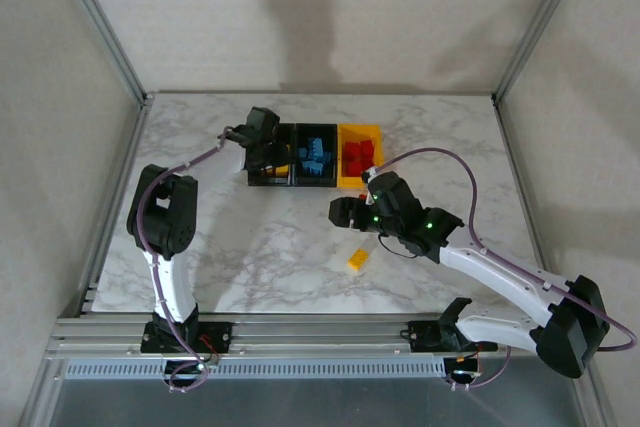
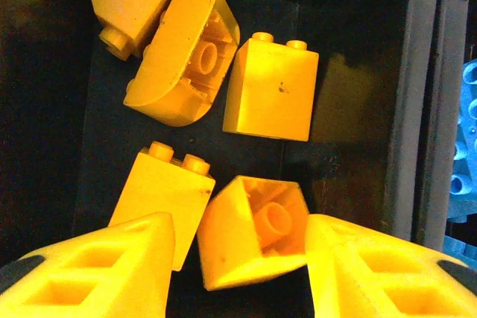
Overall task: Sort the legos into containers by color
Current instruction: Place the lego in the container, then pick up the lego from the middle-left of the table.
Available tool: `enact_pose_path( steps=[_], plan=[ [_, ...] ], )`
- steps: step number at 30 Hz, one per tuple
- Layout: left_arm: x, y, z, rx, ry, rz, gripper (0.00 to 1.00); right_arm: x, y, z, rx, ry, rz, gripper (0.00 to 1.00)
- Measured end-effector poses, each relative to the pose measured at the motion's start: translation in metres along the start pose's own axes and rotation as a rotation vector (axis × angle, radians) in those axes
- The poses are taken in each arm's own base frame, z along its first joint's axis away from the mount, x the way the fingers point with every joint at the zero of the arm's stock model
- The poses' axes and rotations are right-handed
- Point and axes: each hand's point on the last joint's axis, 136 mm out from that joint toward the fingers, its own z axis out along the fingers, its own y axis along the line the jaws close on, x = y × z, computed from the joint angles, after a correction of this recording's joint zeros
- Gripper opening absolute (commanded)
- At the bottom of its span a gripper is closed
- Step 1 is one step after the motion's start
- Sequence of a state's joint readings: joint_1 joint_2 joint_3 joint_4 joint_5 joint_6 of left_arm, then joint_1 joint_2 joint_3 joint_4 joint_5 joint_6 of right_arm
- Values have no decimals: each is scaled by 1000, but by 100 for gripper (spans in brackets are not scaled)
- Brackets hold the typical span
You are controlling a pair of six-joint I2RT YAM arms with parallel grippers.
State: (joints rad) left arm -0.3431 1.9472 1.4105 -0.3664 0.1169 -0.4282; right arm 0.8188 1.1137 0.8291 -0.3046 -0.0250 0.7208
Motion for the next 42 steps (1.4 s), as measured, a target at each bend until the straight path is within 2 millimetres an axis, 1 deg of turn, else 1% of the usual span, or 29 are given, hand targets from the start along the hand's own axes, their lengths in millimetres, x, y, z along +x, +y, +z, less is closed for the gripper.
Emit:
enact_pose_path(
  steps=[3, 4, 6, 9, 11, 13, 16, 19, 23, 25, 27, 29, 31, 33, 37, 40, 42],
  plan=[
    [-2, -1, -8, 8, -12, -8, 50, -1, 0, -3, 0, -9, -1, 75],
    [-3, -3, -13, 16, -20, -10, 53, -2, 0, -4, -1, -11, -1, 75],
    [-5, -7, -29, 38, -39, -11, 55, -1, 0, -7, 1, -10, -3, 76],
    [-8, -22, -61, 89, -79, 8, 59, 0, -5, -11, 25, -12, -3, 77],
    [-3, -38, -83, 134, -98, 42, 59, 0, -8, -17, 36, -19, 0, 77],
    [9, -52, -99, 177, -95, 81, 59, -1, -12, -22, 52, -26, 10, 77],
    [37, -69, -113, 224, -59, 149, 59, 2, -26, -30, 103, -22, 51, 78],
    [73, -84, -119, 249, 0, 229, 59, 10, -47, -39, 181, 4, 117, 78],
    [122, -100, -124, 282, 70, 319, 61, 33, -76, -55, 297, 77, 206, 78],
    [142, -107, -127, 297, 92, 350, 62, 46, -84, -67, 334, 105, 246, 78],
    [162, -112, -129, 316, 114, 371, 64, 54, -89, -80, 349, 110, 282, 79],
    [181, -117, -128, 331, 134, 385, 65, 62, -94, -94, 354, 102, 322, 80],
    [203, -122, -126, 337, 164, 414, 67, 70, -102, -105, 369, 97, 360, 80],
    [223, -131, -123, 342, 192, 448, 67, 79, -109, -109, 390, 106, 383, 77],
    [261, -141, -109, 321, 254, 520, 68, 94, -122, -110, 453, 151, 411, 77],
    [280, -150, -98, 301, 279, 567, 70, 99, -127, -108, 490, 177, 418, 77],
    [286, -156, -94, 293, 281, 587, 71, 100, -129, -106, 507, 187, 422, 77]
  ],
)
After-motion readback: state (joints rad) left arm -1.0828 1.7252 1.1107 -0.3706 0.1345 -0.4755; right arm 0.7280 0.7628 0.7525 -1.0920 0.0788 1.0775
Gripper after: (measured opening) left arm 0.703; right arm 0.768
